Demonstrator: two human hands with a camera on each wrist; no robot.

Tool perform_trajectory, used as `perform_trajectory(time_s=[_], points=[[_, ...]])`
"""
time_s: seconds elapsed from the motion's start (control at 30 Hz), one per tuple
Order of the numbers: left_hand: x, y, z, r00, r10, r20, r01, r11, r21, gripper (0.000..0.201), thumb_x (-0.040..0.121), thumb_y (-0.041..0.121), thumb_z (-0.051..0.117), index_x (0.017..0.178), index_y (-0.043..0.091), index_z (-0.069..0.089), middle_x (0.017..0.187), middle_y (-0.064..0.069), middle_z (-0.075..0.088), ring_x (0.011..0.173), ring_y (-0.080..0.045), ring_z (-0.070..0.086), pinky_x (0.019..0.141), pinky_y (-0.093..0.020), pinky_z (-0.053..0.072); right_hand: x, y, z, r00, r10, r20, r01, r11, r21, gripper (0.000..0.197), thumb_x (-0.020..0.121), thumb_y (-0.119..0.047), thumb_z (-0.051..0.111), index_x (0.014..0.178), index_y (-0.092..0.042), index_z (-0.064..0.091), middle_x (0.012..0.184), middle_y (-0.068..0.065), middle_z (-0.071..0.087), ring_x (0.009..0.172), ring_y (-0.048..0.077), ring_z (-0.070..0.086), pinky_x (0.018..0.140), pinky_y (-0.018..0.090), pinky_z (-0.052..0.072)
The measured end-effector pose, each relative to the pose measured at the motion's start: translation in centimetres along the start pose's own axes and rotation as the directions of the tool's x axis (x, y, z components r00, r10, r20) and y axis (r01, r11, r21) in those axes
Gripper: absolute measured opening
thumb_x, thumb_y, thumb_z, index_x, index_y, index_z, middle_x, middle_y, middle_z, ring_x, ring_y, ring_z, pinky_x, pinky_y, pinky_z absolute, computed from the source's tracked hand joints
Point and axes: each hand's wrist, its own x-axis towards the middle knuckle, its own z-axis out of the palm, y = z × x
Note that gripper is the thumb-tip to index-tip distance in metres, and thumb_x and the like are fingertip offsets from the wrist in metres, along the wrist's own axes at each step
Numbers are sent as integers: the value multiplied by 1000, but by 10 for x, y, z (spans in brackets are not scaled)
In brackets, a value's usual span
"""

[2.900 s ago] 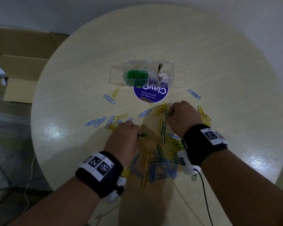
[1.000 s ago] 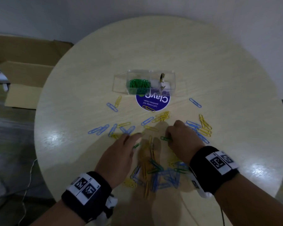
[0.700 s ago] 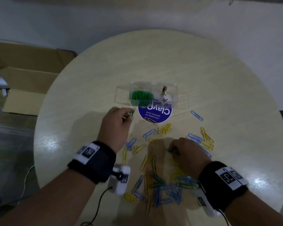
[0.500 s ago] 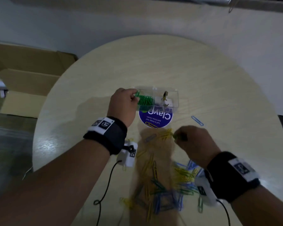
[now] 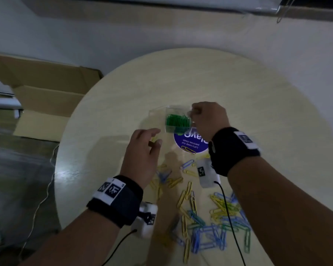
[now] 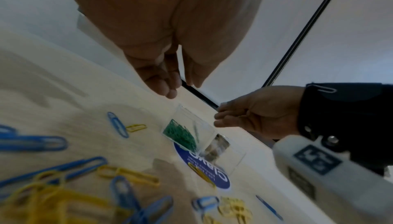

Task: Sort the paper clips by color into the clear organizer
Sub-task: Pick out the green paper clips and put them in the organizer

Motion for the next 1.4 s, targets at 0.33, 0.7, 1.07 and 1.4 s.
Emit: perform_trajectory(time_s=[0.33,0.7,1.07,1.4], points=[[-133,-7,24,665,332,669,-578,796,180,41,84,17,60,122,29,59,125,2,57,111,-22,51,90,-35,46,-211,123,-13,996,-93,-17,91,991,-99,21,82,-13,65,100,-22,70,97,3,72,91,25,65,82,27,42],[-133,-37,20,722,238,649,-474,854,215,38,77,47,63,115,45,64,156,-4,30,145,-31,25,111,-49,32,-248,136,36,939,-138,315,245,911,-331,72,64,-88,42,125,-51,50,158,2,17,148,31,0,119,49,6],[-157,-33,4,817,262,513,-446,851,277,23,82,27,62,103,28,68,98,7,58,89,-21,51,78,-40,46,-247,139,25,918,-381,105,395,898,-193,22,77,-21,62,96,-27,70,101,-7,68,94,25,60,84,40,49],[-146,-50,-16,932,139,335,-277,869,409,41,69,48,76,102,26,65,104,6,59,97,-23,52,86,-39,45,-258,142,35,957,-278,77,287,945,-155,31,74,-32,65,104,-27,68,123,3,58,117,27,52,98,40,43]])
